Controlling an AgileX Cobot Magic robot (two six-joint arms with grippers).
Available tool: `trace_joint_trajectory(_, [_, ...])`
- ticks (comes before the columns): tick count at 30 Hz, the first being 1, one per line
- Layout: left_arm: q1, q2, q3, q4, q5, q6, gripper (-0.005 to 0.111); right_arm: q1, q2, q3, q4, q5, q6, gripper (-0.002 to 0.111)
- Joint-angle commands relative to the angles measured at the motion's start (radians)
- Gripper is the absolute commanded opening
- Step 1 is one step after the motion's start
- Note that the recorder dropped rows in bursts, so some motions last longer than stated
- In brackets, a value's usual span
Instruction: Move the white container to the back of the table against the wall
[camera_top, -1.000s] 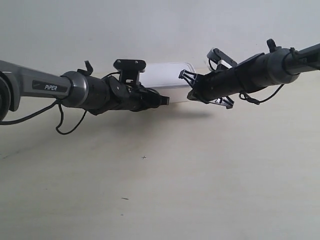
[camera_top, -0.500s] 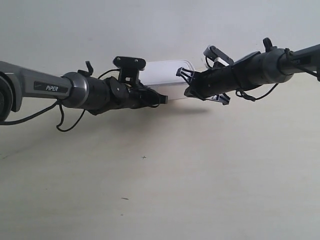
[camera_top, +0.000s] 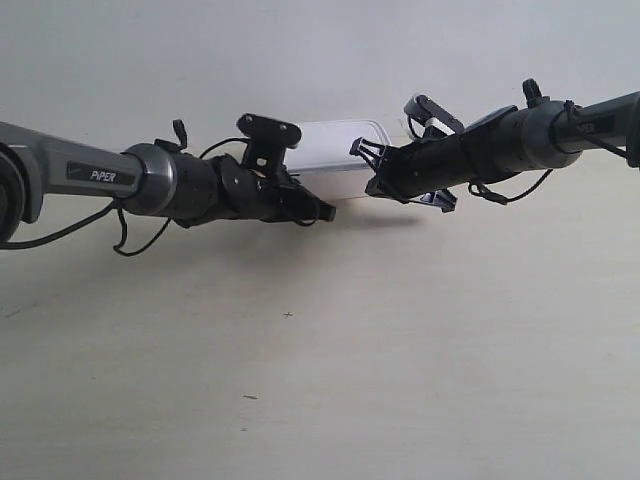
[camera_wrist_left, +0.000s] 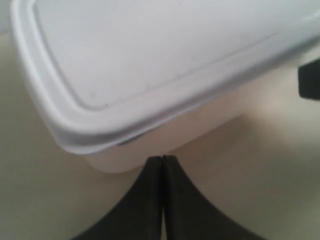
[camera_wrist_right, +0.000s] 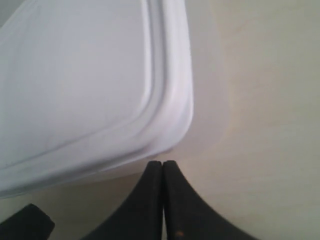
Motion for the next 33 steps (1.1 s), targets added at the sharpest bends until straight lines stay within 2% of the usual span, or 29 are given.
trace_joint_trajectory(1, [0.004, -0.026, -0.006, 0.179, 0.096, 0.087, 0.0, -0.002, 0.0, -0.008, -0.006, 0.006, -0.007, 0.0])
trace_joint_trajectory(6, [0.012, -0.043, -0.006, 0.393, 0.105, 0.124, 0.0, -0.002, 0.0, -0.008, -0.006, 0.006, -0.007, 0.0])
trace_joint_trajectory(10, [0.017, -0.043, -0.006, 0.5, 0.105, 0.268, 0.0, -0.002, 0.0, -0.008, -0.006, 0.006, -0.007, 0.0])
trace_joint_trajectory(15, [0.036, -0.026, -0.006, 0.5, 0.087, 0.529, 0.0, -0.002, 0.0, -0.008, -0.006, 0.008, -0.007, 0.0])
trace_joint_trajectory(21, [0.05, -0.004, -0.006, 0.5, -0.063, 0.546, 0.0, -0.002, 0.0, -0.008, -0.006, 0.01, -0.007, 0.0])
trace_joint_trajectory(33, [0.099, 0.022, -0.006, 0.5, -0.114, 0.543, 0.0, -0.002, 0.022, -0.078, -0.062, 0.012, 0.014, 0.0])
